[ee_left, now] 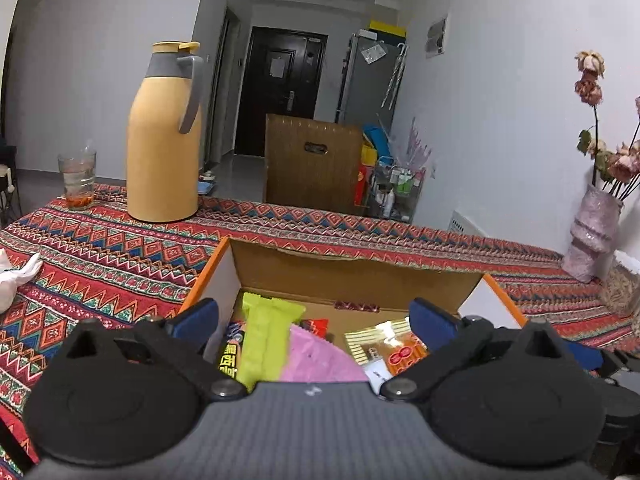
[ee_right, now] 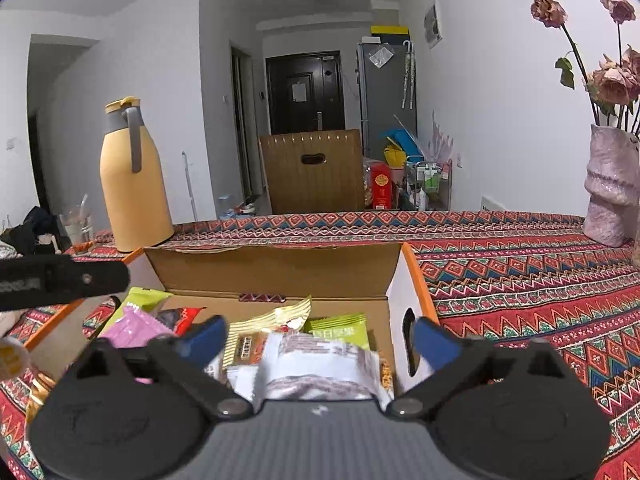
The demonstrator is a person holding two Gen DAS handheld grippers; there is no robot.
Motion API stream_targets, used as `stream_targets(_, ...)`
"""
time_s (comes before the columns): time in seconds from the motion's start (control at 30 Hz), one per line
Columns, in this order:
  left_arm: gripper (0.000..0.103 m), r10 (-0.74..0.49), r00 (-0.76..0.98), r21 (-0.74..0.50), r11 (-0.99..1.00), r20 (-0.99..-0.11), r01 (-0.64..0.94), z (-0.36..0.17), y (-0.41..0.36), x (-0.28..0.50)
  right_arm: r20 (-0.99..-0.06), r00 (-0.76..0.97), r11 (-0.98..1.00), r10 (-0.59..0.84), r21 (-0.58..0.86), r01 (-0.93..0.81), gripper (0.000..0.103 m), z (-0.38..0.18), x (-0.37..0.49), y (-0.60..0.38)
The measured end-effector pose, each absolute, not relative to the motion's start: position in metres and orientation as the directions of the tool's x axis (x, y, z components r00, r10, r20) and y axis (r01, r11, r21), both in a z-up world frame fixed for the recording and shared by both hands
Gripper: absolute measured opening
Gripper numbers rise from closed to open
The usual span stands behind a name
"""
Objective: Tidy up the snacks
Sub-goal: 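Withdraw both tools from the box back toward the snack pile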
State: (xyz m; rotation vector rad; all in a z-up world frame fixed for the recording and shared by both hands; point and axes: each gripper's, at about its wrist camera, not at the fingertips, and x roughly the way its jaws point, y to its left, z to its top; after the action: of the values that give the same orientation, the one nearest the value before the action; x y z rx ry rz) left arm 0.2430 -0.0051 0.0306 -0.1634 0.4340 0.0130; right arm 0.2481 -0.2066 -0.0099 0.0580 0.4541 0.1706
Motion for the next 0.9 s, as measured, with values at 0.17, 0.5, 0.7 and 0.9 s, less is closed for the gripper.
stream_targets(0.17, 0.103, -0.001, 0.913, -0.137, 0.989, -0.407, -0.060, 0.039, -0.007, 0.237, -0.439, 0.882, 0.985, 0.168, 0.111, -0.133, 0.103, -0.004, 0.246, -0.211)
stream_targets(0.5, 0.103, 0.058, 0.893, -0.112, 0.986, -0.447, -0.121, 0.053, -0.005, 0.229, -0.452, 0.862, 0.972, 0.229, 0.066, -0.224, 0.103, 0.021, 0.212, -0.228)
stream_targets(0.7, 0.103, 0.111, 0.876, -0.095, 0.980, -0.469, -0.174, 0.053, 0.005, 0.202, -0.499, 0.823, 0.956, 0.272, 0.044, -0.289, 0.103, 0.021, 0.196, -0.233)
stream_targets(0.9, 0.103, 0.120, 0.868, -0.067, 0.983, -0.482, -0.173, 0.043, 0.013, 0.161, -0.558, 0.774, 0.942, 0.300, 0.044, -0.334, 0.103, 0.013, 0.175, -0.222)
